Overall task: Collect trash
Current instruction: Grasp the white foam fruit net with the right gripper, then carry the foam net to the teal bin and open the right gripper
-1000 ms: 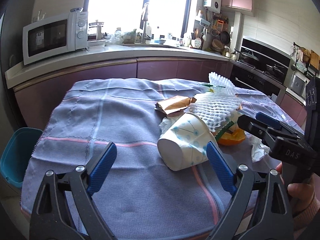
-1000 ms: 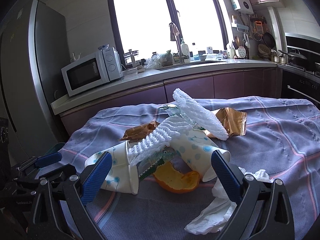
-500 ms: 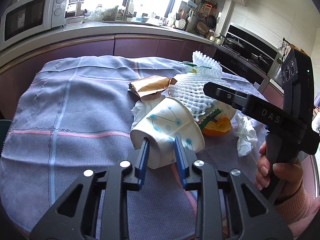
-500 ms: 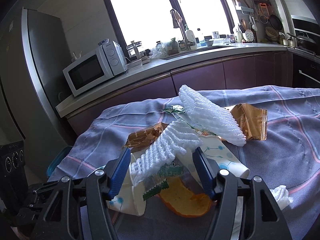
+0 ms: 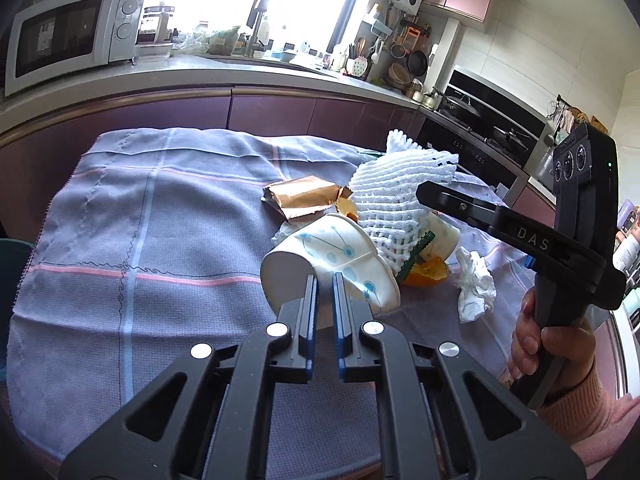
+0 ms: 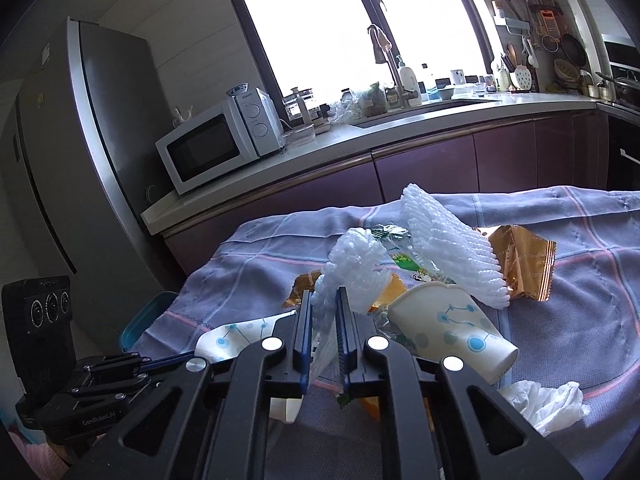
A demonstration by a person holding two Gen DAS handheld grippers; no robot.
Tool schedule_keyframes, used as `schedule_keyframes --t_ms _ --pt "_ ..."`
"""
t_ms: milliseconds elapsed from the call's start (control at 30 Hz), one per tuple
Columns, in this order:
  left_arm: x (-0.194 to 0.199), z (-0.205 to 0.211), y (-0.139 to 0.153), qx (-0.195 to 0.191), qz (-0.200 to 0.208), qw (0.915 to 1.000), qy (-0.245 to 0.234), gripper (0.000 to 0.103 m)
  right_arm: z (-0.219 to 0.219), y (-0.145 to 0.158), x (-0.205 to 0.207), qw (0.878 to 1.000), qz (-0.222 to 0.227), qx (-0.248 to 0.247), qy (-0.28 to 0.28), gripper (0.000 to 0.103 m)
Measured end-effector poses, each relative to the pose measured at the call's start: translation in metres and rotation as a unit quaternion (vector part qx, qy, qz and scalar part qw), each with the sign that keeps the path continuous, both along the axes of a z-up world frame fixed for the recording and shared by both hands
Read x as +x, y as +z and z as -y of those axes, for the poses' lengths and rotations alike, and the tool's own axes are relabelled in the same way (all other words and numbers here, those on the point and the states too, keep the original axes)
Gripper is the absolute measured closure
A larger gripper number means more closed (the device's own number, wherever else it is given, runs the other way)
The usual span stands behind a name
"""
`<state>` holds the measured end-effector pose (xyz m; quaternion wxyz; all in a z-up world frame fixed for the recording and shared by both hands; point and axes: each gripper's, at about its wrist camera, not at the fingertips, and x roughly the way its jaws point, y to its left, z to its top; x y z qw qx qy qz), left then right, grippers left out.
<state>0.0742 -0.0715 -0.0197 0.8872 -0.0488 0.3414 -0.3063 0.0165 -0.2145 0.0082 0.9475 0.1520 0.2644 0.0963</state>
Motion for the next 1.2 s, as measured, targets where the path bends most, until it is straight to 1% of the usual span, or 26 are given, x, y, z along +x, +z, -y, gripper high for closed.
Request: schedule_keyframes --t_ms 167,300,433,600,667,767,867,967,1067,1200 --pt "-0.008 -0.029 0.017 -0.014 0.015 0.9996 0.019 0.099 -0.011 0.019 -0.010 1.000 0.024 -0.005 0.016 0.093" --pt "-0.015 -0.058 0.030 -0.025 0.033 0.9983 0.041 0.100 -0.026 0.037 -0.017 0.998 0.047 -0.011 0.039 0.093" --pt "-0.020 -0.089 0.039 -0.028 0.048 0.9962 0.068 0.100 -0.052 0.050 -0.017 0.994 0.059 -0.011 0.086 0.093" --pt "-0.023 -0.136 0.047 -0.025 0.065 0.9908 0.116 0.100 -0.102 0.053 -0.002 0.986 0.056 -0.018 0.155 0.093" --pt "-0.023 -0.157 0.051 -0.023 0.073 0.9870 0.142 0.100 -0.121 0.052 0.007 0.981 0.053 -0.014 0.184 0.093" --pt "-0.021 -0.193 0.056 -0.017 0.082 0.9789 0.186 0.100 -0.151 0.052 0.027 0.973 0.047 -0.001 0.225 0.093" --pt "-0.018 -0.229 0.060 -0.005 0.090 0.9689 0.230 0.100 -0.183 0.050 0.047 0.964 0.036 0.015 0.263 0.093" --pt "-0.010 -0.264 0.060 0.006 0.089 0.9596 0.267 0.100 -0.217 0.047 0.067 0.955 0.028 0.022 0.294 0.093" --pt "0.003 -0.294 0.052 0.017 0.075 0.9528 0.294 0.100 -0.250 0.042 0.089 0.948 0.013 0.029 0.318 0.093" --pt "0.026 -0.325 0.030 0.030 0.047 0.9451 0.322 0.100 -0.291 0.028 0.114 0.940 -0.018 0.036 0.340 0.093"
